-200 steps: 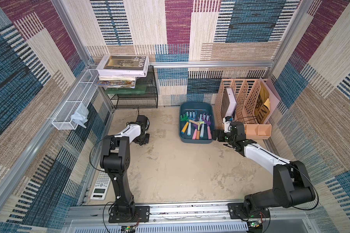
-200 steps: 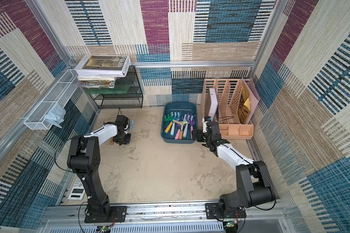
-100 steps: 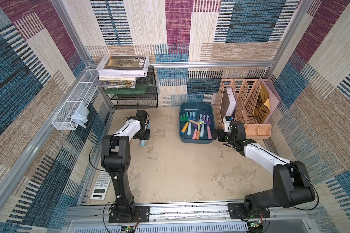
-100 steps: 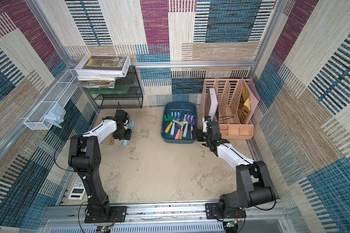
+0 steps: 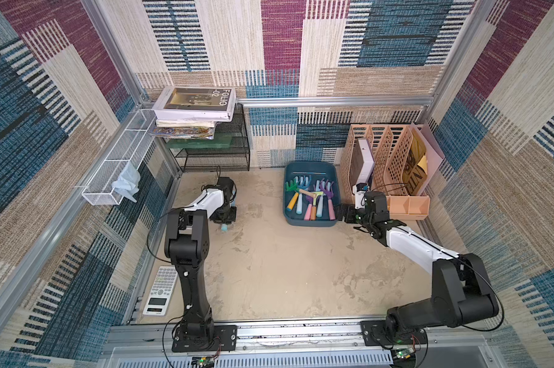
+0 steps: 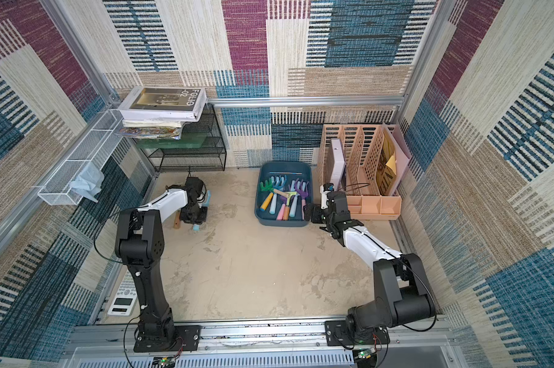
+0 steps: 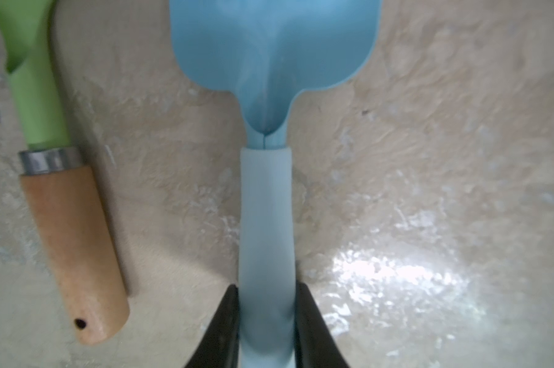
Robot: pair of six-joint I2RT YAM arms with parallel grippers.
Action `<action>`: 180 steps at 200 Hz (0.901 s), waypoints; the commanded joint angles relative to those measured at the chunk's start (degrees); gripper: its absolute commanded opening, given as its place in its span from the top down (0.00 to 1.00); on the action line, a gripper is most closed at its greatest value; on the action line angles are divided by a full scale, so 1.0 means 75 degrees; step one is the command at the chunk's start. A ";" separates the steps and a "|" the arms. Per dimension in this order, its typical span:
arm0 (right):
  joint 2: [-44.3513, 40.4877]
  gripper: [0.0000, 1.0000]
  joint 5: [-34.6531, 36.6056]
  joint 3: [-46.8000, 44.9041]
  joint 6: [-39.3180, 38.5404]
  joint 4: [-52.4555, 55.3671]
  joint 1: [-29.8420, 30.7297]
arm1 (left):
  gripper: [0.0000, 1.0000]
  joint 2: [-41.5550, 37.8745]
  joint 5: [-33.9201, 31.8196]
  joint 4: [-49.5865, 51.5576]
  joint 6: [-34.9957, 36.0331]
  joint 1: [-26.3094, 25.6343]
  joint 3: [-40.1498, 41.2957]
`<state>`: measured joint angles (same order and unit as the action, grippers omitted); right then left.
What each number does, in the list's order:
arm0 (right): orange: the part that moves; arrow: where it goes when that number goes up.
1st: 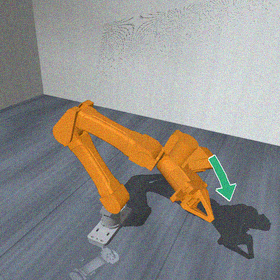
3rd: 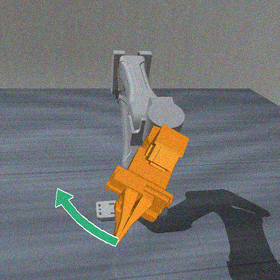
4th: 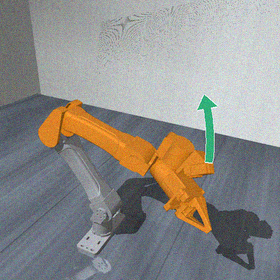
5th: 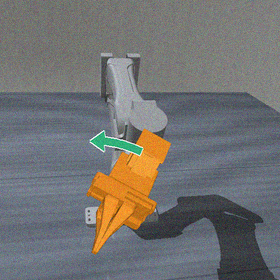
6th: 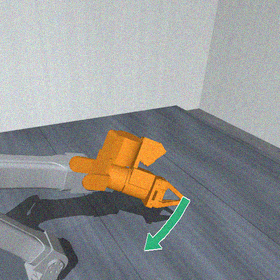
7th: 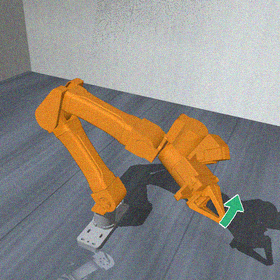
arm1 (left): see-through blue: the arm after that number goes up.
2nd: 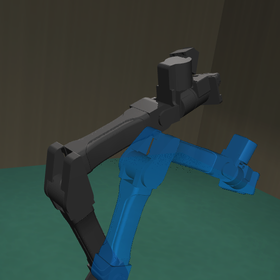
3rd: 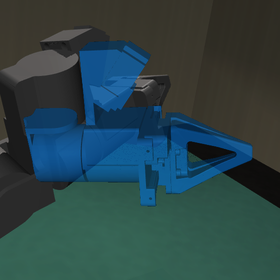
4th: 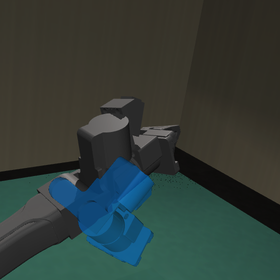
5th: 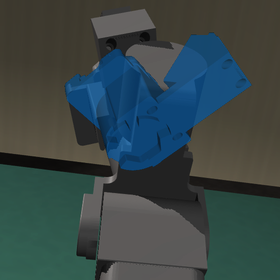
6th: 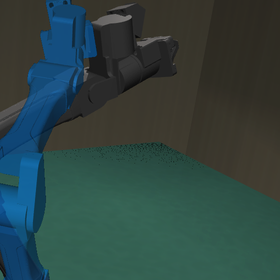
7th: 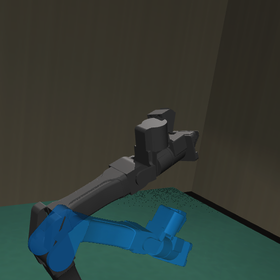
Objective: Take the hand rake out of the storage box
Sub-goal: Place the rake at the center of the board.
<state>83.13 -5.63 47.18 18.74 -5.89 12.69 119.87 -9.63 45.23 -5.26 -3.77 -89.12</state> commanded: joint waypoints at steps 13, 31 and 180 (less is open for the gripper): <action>-0.0045 0.04 0.0053 -0.0009 -0.0030 -0.0139 0.0007 | 0.81 0.0047 -0.0318 0.0327 -0.0271 0.0098 -0.0034; -0.0044 0.04 0.0004 0.0007 -0.0031 -0.0151 0.0004 | 0.79 0.0008 -0.0260 0.0330 -0.0277 0.0116 -0.0017; -0.0038 0.05 0.0002 -0.0001 -0.0055 -0.0165 0.0000 | 0.31 -0.1386 0.1387 -0.0527 -0.1631 -0.2461 -0.1682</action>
<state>82.81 -5.63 46.89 18.72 -5.93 12.67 106.24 -7.81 44.73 -15.57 -18.83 -97.62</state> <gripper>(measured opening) 0.956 0.700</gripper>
